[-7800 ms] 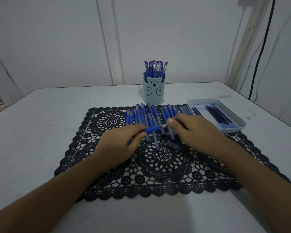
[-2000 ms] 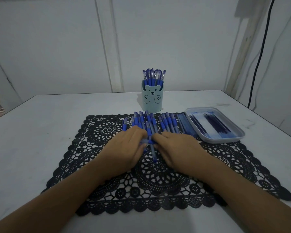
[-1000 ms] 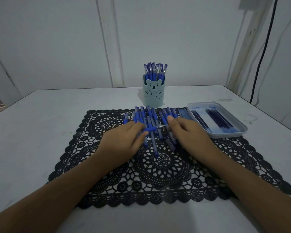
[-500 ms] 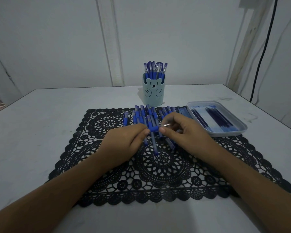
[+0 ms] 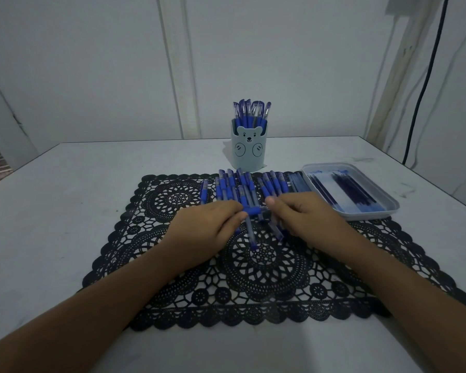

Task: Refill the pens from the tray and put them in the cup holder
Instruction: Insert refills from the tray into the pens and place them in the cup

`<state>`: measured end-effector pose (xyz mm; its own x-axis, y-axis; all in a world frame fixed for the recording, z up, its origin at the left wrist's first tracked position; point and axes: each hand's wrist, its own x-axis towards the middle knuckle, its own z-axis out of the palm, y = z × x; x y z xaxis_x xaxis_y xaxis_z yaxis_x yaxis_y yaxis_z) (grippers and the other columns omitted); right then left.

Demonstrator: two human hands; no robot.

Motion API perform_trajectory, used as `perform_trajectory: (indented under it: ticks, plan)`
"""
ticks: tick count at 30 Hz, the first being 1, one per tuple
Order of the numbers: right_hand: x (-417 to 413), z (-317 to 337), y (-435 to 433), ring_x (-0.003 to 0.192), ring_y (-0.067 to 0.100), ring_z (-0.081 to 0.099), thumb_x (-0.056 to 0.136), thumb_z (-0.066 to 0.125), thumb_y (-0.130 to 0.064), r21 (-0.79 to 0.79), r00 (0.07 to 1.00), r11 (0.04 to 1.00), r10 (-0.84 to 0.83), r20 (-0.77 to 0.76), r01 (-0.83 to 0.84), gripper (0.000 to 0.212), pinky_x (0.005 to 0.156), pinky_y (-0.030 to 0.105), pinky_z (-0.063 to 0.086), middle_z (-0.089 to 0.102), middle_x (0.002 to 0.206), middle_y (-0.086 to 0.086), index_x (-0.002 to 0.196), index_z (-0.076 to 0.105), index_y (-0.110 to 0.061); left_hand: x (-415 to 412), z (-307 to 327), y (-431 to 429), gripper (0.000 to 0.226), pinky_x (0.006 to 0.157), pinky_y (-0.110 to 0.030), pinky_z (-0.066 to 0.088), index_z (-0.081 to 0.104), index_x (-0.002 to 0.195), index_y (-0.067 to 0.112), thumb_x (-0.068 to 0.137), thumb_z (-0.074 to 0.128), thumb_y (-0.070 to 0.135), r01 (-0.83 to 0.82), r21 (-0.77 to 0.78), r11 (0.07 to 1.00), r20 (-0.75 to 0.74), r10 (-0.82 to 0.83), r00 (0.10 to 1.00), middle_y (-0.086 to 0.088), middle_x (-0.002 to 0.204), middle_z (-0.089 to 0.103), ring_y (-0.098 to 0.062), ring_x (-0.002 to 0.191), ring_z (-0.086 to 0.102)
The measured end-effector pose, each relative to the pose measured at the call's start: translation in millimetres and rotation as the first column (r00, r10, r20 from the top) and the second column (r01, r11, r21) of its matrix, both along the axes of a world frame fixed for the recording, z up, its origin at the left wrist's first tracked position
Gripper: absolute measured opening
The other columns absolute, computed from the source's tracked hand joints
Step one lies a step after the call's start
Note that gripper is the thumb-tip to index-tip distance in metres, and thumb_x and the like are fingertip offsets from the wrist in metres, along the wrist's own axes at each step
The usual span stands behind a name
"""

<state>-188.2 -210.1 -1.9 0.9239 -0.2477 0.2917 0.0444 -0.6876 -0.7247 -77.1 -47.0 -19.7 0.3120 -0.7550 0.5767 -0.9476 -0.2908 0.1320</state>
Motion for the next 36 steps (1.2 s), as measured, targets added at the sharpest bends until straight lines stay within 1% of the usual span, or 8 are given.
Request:
perform_trajectory:
  ticks: [3,8,11,13,18,23,30,36]
  plan:
    - [-0.3,0.1,-3.1,0.052,-0.003,0.046,0.089,0.055,-0.026,0.089,0.996,0.992,0.093,-0.009,-0.092,0.005,0.054,0.010,0.038,0.051,0.061,-0.010,0.092,0.051,-0.027,1.7,-0.5,1.1,0.033,0.051,-0.005,0.035,0.061,0.090,0.022,0.092,0.033,0.039,0.017,-0.033,0.999,-0.051,-0.019,0.999,0.024,0.061,0.039,0.002,0.059,0.043]
    - [-0.9,1.7,-1.6,0.047,0.001,0.045,0.090,0.043,-0.046,0.077,1.000,0.997,0.006,-0.021,-0.004,0.035,0.051,0.015,0.038,0.052,0.053,-0.008,0.068,0.057,-0.023,-0.4,-0.6,0.9,0.033,0.048,-0.002,0.022,0.063,0.093,0.021,0.092,0.034,0.039,-0.007,0.004,1.000,0.011,0.007,1.000,0.015,0.068,0.057,0.004,0.054,0.038]
    - [-0.5,2.5,-3.2,0.061,0.006,0.053,0.088,0.057,-0.029,0.066,0.998,0.996,0.060,-0.022,-0.058,0.007,0.062,0.022,0.046,0.060,0.076,-0.001,0.094,0.058,-0.031,-0.1,-0.9,1.2,0.032,0.044,-0.004,0.029,0.063,0.091,0.021,0.091,0.036,0.038,0.005,-0.018,1.000,-0.008,-0.005,1.000,0.020,0.066,0.050,0.003,0.058,0.040]
    - [0.7,0.2,-4.9,0.068,0.008,0.056,0.083,0.062,-0.032,0.124,0.997,0.989,0.078,-0.018,-0.076,0.031,0.066,0.019,0.047,0.060,0.088,-0.002,0.111,0.050,-0.033,0.0,-0.6,1.8,0.031,0.046,-0.004,0.032,0.062,0.091,0.022,0.091,0.036,0.038,0.007,-0.023,1.000,-0.021,-0.008,1.000,0.021,0.067,0.046,0.002,0.061,0.041]
    - [3.0,0.2,-0.7,0.056,0.000,0.054,0.092,0.052,-0.020,0.133,0.996,0.991,0.002,0.084,-0.013,0.015,0.057,0.011,0.045,0.062,0.067,-0.007,0.081,0.063,-0.022,0.6,-1.6,1.8,0.031,0.041,-0.005,0.025,0.062,0.090,0.022,0.092,0.036,0.039,-0.026,0.011,1.000,0.006,0.025,1.000,0.019,0.062,0.052,0.005,0.049,0.038]
    - [5.1,-1.3,-8.2,0.073,0.003,0.055,0.087,0.059,-0.013,0.185,0.976,0.978,-0.128,0.176,0.095,0.015,0.066,0.008,0.045,0.059,0.081,-0.006,0.088,0.055,-0.028,7.6,-4.4,1.7,0.028,0.045,-0.014,0.026,0.058,0.090,0.027,0.091,0.033,0.042,-0.076,-0.010,0.997,-0.172,0.073,0.982,0.013,0.055,0.048,0.000,0.060,0.050]
    - [-3.3,0.7,4.0,0.078,-0.002,0.050,0.088,0.056,-0.031,-0.488,0.996,0.868,0.059,-0.072,-0.087,0.010,0.081,0.015,0.036,0.058,0.086,-0.017,0.094,0.063,-0.025,9.0,-3.5,2.0,0.031,0.045,-0.018,0.025,0.061,0.094,0.022,0.091,0.036,0.040,-0.143,-0.107,0.984,-0.224,0.116,0.968,0.011,0.053,0.047,-0.001,0.055,0.048]
    - [-0.2,-7.7,6.6,0.089,0.003,0.041,0.088,0.055,-0.036,-0.557,0.991,0.820,0.084,-0.104,-0.128,0.022,0.086,0.029,0.034,0.056,0.097,-0.015,0.108,0.061,-0.028,8.3,-2.7,2.2,0.031,0.045,-0.018,0.028,0.061,0.095,0.022,0.090,0.036,0.040,-0.143,-0.085,0.986,-0.210,0.122,0.970,0.011,0.055,0.047,-0.003,0.048,0.043]
